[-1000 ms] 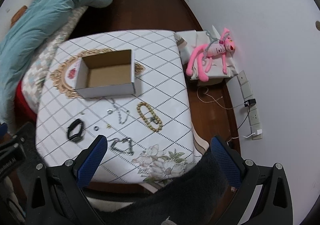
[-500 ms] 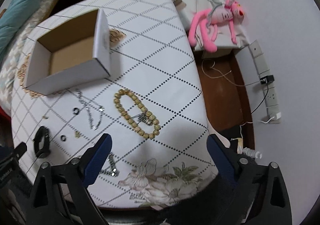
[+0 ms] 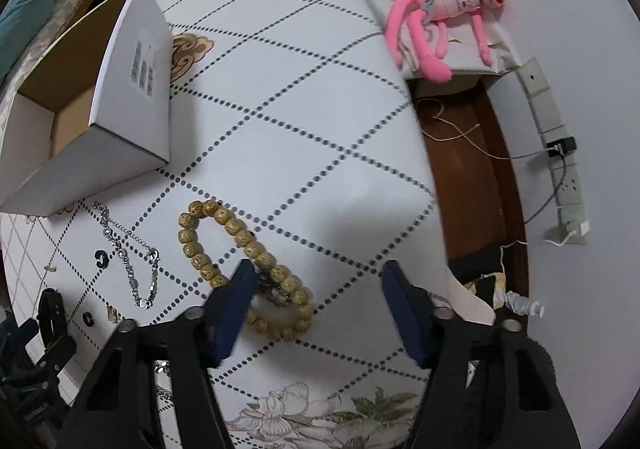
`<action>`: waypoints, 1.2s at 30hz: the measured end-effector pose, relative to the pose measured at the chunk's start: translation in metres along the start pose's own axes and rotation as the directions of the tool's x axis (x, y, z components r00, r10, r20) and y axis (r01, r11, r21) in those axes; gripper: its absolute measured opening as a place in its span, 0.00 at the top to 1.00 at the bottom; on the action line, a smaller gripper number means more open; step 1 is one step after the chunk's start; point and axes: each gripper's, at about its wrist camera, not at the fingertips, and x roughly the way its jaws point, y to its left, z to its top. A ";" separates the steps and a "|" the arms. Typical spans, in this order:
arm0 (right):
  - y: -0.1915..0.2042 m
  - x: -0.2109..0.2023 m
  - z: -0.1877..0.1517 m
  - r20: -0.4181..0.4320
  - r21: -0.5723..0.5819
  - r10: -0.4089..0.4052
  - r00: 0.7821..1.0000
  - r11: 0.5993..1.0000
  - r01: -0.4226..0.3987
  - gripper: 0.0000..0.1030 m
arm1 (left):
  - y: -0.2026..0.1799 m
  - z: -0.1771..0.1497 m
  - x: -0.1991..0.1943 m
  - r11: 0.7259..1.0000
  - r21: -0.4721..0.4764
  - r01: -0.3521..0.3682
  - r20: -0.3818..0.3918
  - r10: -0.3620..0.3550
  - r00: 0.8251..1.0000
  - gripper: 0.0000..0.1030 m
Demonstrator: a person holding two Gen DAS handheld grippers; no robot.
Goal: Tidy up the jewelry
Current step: 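Grasp the black watch band with the left gripper while the right gripper grasps the wooden-bead bracelet, then carry the watch band into the white box with the left gripper while the right carries the bracelet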
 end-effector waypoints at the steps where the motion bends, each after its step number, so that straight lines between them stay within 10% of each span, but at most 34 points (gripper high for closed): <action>1: 0.001 0.001 0.000 0.000 -0.011 0.004 1.000 1.000 -0.004 0.47 | -0.001 0.000 0.001 1.000 0.004 -0.002 0.000 0.002 1.000 0.16; 11: 0.022 0.000 -0.012 0.033 -0.066 0.023 0.999 0.998 -0.021 0.81 | 0.006 0.004 -0.003 1.000 0.010 -0.005 0.037 0.005 0.999 0.53; 36: 0.032 -0.125 -0.027 0.236 -0.075 0.224 0.946 0.974 -0.212 1.00 | 0.002 0.018 -0.132 0.995 -0.009 0.100 0.268 -0.094 0.959 0.56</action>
